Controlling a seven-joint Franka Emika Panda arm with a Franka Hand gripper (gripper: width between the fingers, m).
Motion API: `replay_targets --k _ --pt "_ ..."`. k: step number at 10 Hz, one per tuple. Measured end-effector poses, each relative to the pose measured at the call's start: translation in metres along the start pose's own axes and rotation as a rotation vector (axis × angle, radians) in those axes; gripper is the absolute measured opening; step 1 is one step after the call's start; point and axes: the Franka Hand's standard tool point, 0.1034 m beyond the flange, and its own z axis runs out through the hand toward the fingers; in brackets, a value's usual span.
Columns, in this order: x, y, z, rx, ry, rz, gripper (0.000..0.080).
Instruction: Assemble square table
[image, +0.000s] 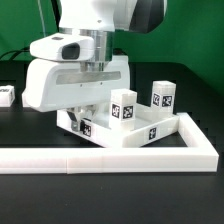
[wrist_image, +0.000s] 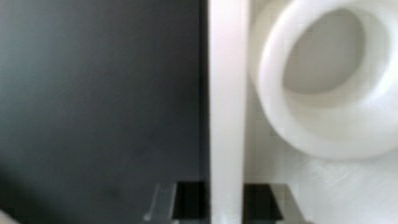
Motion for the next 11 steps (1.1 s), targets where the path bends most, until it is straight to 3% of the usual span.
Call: replay_targets --k 4,9,11 --pt "-0.003 0.003 0.000 -0.007 -0.010 -0.209 0.0064" --pt "0.036 -0.003 0.000 -0.004 -0.005 -0.334 0.0064" --pt "0.032 -0.002 0.000 -0.004 -0.007 -0.328 0.0064"
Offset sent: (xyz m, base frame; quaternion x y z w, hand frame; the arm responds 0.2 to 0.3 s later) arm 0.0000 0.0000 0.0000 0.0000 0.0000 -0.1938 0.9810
